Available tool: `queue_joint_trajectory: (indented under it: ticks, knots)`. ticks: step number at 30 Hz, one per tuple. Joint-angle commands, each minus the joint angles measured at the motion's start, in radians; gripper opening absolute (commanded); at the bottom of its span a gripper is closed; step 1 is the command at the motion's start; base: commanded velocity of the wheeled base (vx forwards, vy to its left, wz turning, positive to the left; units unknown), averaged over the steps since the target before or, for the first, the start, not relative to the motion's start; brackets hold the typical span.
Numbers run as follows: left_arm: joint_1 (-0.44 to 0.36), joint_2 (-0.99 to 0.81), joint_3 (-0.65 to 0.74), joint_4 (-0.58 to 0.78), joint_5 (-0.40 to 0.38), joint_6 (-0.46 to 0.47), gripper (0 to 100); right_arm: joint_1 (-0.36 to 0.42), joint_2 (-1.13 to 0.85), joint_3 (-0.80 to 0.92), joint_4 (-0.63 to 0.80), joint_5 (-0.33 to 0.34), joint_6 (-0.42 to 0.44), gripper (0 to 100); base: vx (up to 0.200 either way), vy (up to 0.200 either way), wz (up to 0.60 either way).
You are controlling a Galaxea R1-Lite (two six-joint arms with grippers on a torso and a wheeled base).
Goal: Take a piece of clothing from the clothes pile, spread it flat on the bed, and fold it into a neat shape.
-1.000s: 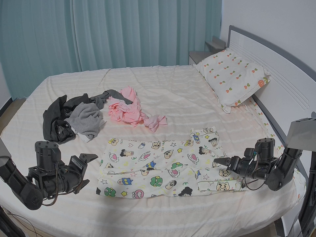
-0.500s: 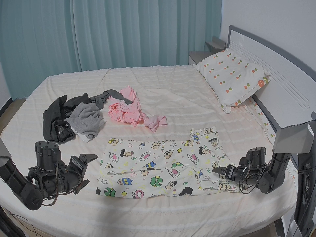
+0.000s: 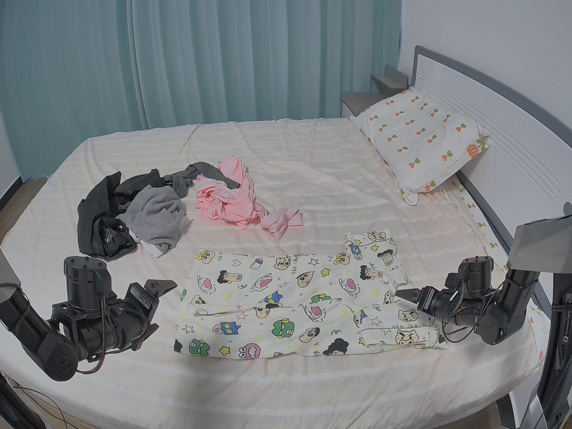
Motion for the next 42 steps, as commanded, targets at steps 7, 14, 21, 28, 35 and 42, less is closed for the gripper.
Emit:
queue_joint_trajectory:
  ticks: [7, 14, 21, 28, 35, 42]
  knots:
    - [-0.03, -0.009, 0.004, -0.001, -0.003, 0.061, 100, 0.081, -0.087, 0.1, -0.002, 0.005, -0.002, 100, 0.0, 0.0, 0.0]
    - [-0.056, -0.009, 0.004, 0.001, 0.008, 0.064, 100, 0.102, -0.057, 0.123, -0.056, 0.002, -0.003, 100, -0.057, 0.0, 0.0]
    - [-0.061, -0.006, 0.02, 0.001, 0.009, 0.067, 100, 0.102, -0.006, 0.155, -0.181, 0.0, -0.005, 100, -0.114, 0.0, 0.0]
    - [-0.081, -0.006, 0.01, -0.001, 0.006, 0.067, 100, 0.102, 0.005, 0.157, -0.189, 0.0, -0.011, 100, 0.0, 0.0, 0.0]
    - [-0.078, -0.005, 0.018, 0.001, 0.006, 0.071, 100, 0.104, 0.009, 0.155, -0.189, 0.0, -0.011, 100, 0.0, 0.057, 0.0]
    - [-0.07, 0.0, 0.013, -0.001, 0.003, 0.071, 100, 0.104, 0.011, 0.155, -0.189, 0.0, -0.011, 100, 0.0, 0.2, 0.0]
